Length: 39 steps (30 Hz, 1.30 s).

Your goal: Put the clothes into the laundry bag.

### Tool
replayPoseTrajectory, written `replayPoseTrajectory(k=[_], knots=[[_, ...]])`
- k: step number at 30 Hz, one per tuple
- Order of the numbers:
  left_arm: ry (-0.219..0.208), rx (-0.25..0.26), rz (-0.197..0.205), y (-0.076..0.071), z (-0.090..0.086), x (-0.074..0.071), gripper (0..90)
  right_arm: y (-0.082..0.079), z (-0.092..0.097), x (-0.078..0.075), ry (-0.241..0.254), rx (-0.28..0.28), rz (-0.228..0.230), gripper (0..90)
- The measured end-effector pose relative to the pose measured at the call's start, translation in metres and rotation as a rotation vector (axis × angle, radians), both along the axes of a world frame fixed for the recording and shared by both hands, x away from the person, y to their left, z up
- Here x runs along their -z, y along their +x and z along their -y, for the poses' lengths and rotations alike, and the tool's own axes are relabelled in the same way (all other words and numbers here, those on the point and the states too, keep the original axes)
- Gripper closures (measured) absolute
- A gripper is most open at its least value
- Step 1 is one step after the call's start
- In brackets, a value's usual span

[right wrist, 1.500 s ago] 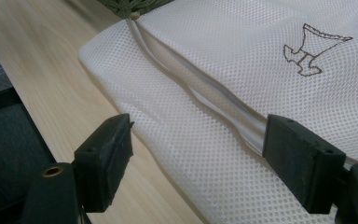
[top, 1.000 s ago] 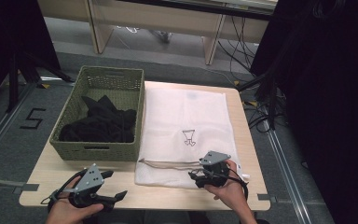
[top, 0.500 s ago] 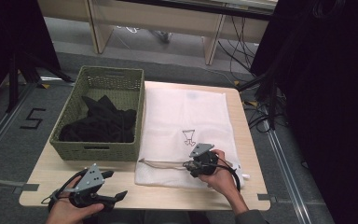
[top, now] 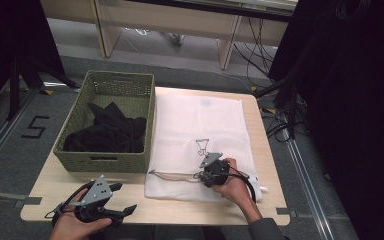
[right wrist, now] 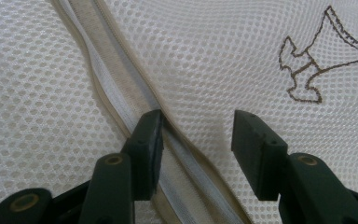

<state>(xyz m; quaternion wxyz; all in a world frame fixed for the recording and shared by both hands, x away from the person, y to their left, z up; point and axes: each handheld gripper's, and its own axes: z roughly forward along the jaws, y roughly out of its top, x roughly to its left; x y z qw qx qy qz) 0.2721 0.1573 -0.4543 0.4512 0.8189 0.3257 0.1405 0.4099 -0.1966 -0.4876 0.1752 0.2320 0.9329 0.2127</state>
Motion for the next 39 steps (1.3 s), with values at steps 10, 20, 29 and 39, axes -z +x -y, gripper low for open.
replayPoseTrajectory(k=[10,20,29,39], knots=[[0.003,-0.001,-0.003,0.001,0.0,0.0,20.0,0.005,-0.003,0.0,-0.006,-0.057,-0.028,67.2],[0.003,-0.002,-0.001,0.001,0.0,0.0,20.0,0.01,-0.006,0.0,0.003,-0.082,-0.074,86.4],[0.003,-0.008,0.0,0.002,-0.002,-0.001,20.0,0.011,-0.007,-0.013,0.037,-0.098,-0.031,87.9],[-0.014,-0.045,0.018,0.007,-0.007,-0.008,20.0,0.01,-0.002,-0.042,0.107,-0.089,0.029,88.2]])
